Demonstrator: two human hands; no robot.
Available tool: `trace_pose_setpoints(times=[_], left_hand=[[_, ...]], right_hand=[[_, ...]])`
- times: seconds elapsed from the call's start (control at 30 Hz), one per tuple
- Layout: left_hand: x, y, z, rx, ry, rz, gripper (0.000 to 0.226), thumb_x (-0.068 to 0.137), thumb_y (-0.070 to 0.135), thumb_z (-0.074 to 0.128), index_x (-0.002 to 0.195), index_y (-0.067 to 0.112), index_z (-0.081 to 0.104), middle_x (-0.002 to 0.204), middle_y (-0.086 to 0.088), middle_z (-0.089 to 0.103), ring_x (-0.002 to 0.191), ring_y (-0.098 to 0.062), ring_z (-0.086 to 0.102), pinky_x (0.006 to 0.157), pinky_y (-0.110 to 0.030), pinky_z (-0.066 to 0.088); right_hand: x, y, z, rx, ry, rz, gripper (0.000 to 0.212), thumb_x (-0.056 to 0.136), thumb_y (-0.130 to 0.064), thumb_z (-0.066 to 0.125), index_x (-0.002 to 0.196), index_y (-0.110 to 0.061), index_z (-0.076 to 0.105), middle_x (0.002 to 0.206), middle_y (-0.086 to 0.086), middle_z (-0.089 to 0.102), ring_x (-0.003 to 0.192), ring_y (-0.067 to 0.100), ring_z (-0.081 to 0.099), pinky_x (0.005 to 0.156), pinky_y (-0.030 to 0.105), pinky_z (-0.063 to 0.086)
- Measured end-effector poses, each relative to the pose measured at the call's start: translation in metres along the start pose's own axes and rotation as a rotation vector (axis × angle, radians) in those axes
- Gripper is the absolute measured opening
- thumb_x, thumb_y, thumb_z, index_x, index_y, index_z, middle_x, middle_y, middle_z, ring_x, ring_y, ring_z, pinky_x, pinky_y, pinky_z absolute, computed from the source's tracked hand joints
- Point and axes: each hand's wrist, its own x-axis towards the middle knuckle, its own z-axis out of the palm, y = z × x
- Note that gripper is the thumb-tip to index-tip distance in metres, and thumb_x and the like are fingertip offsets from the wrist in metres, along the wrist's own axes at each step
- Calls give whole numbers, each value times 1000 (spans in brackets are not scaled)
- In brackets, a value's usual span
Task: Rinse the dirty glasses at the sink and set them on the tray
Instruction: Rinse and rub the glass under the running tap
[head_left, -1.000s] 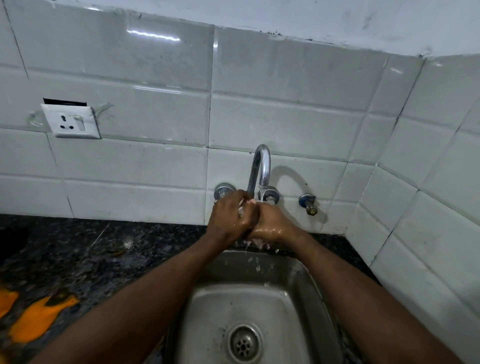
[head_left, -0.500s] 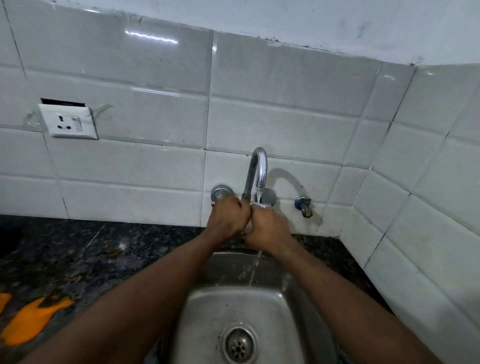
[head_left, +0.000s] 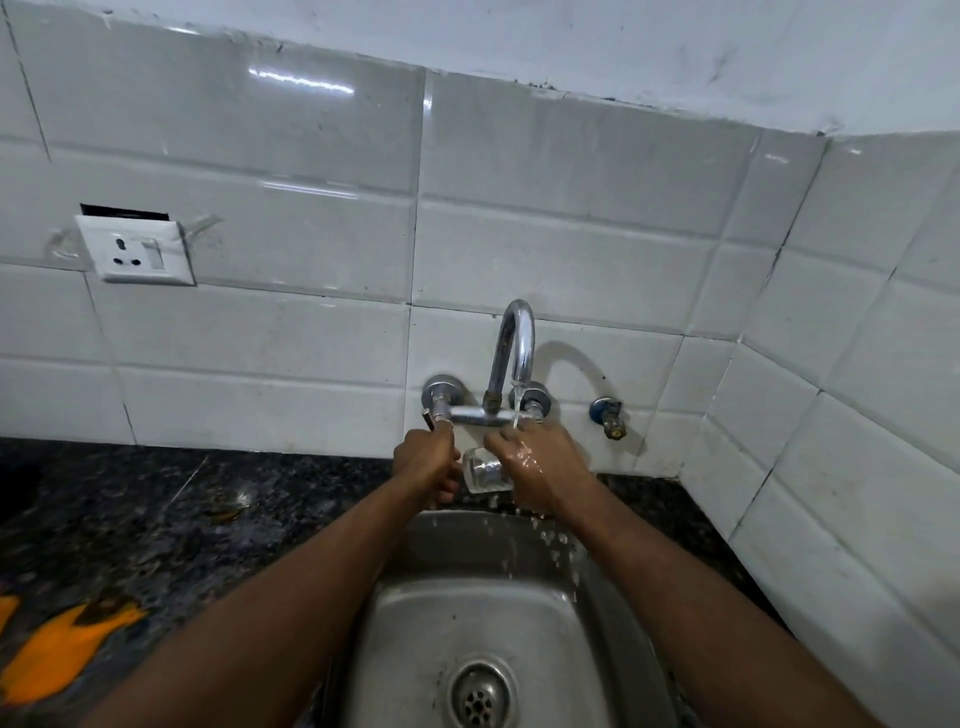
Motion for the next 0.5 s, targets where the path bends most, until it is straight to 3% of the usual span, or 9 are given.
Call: trace_pose_setpoints(times=[0.1,0.2,0.27,0.3,0.37,0.43,0.5], left_hand=[[-2,-3,0,-82,-83,-67,48,102,49,40,96,7,62,87,-17,71,74,-30,69,62,-36,58],[-12,-1,7,-292,-253,-119,41,100,52,41,105,17,62,102,-15,70,92,-31,69,69,-40,59],[-12,0,17,-356,-187,-89,42,99,49,45,110,15,67,101,-13,73,91,-29,71,75,-42,61],[-12,2,19,-354,-86,-89,41,98,46,49,107,11,68,98,-13,74,87,-28,72,75,-41,61],[-12,5,16,-370,90,-140,38,97,40,52,101,6,67,92,-13,73,70,-24,69,58,-33,58],[-10,8,11,-429,112,-193,36,99,36,48,95,4,64,82,-13,71,53,-18,58,42,-25,42],[-10,10,9,-423,105,-184,35,100,35,46,91,5,62,75,-12,69,48,-16,54,39,-25,37]], right_hand=[[11,1,3,-62,-11,-112,51,80,-23,74,126,-14,55,126,12,63,113,32,59,94,47,46],[17,-1,2,-6,22,-78,61,83,-43,69,135,-17,49,131,8,61,112,28,60,93,42,48],[17,-3,0,117,51,-55,64,81,-46,69,136,-19,49,131,6,61,113,26,59,93,41,48],[15,-5,-2,233,67,-36,64,80,-43,70,136,-20,49,133,5,59,117,25,56,97,40,47],[8,-7,-4,601,132,70,70,77,-37,76,139,-21,47,138,2,52,122,17,48,104,35,42],[1,-8,-1,960,268,293,73,72,-30,83,135,-23,47,131,-3,49,114,9,50,96,24,47],[-4,-9,-3,1256,286,542,55,78,-16,78,125,-23,52,121,-3,57,105,13,61,84,24,54]])
